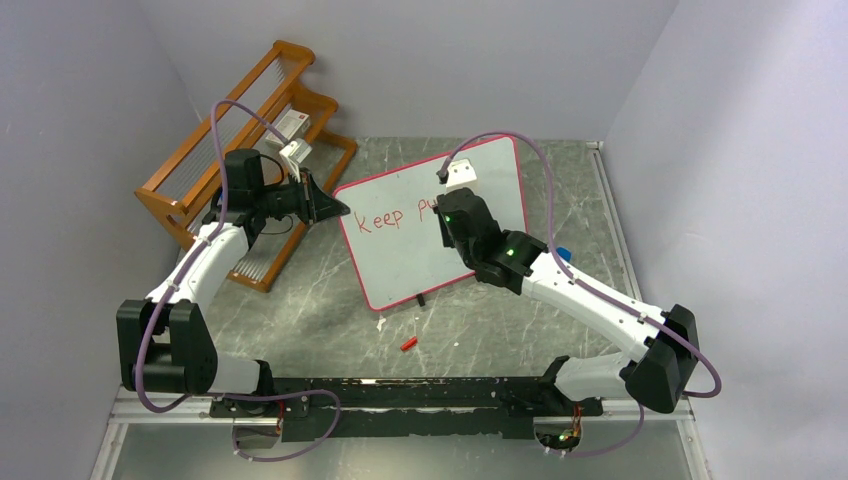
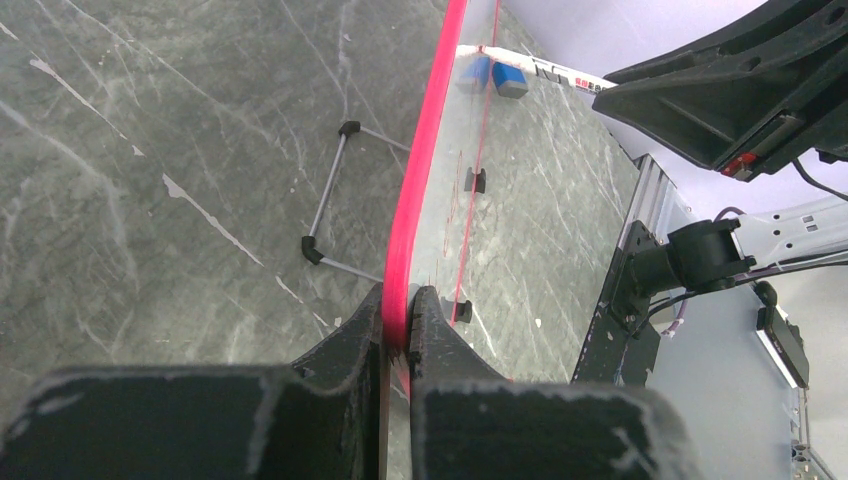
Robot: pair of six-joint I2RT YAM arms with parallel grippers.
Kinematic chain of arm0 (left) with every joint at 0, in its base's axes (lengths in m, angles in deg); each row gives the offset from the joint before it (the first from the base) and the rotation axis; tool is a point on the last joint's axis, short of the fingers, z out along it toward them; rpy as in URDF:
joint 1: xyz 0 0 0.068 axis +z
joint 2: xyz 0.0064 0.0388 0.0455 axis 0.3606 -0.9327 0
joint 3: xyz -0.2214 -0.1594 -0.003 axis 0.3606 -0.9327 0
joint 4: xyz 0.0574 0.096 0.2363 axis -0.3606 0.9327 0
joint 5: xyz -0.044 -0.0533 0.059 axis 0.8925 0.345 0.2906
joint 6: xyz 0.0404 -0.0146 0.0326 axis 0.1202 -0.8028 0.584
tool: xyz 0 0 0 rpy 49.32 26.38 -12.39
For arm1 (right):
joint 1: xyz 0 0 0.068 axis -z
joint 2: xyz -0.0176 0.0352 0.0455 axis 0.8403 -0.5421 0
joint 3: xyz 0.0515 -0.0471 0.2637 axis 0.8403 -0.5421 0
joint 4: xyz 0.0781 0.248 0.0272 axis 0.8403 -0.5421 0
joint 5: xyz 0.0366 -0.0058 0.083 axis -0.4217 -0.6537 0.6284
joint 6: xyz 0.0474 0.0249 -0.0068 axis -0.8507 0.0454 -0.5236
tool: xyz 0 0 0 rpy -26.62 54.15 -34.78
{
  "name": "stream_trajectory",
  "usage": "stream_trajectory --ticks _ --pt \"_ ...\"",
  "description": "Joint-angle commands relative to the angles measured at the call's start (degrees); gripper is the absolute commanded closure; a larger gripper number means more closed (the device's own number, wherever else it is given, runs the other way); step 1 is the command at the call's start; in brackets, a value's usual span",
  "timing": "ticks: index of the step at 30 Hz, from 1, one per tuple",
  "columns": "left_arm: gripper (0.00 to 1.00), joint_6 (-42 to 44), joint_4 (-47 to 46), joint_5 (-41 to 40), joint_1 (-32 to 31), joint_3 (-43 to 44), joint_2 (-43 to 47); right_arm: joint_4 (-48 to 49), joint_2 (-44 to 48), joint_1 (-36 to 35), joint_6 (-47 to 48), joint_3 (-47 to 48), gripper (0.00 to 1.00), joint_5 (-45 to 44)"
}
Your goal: Write a sentence on the whiteboard
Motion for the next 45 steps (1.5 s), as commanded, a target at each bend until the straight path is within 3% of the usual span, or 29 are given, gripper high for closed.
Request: stream_trajectory --ticks 1,14,30,45 --pt "0.95 6.6 3.7 -5.5 -1.5 -0.8 -2.2 -1.6 0.6 0.3 -0.8 -0.7 1.00 0.7" --pt "0.95 6.6 3.6 -5.5 -1.5 -0.8 -2.2 -3.1 1.1 0.4 -1.0 -1.3 1.00 -3.0" --pt "0.95 6.4 3.4 -5.4 -1.5 -0.8 -2.2 -2.6 1.2 0.3 -1.4 -1.3 1.00 2.0" --pt "0.95 6.6 3.6 -5.5 -1.5 -0.8 -2.2 -0.2 3.9 1.2 1.9 0.6 1.00 -2.6"
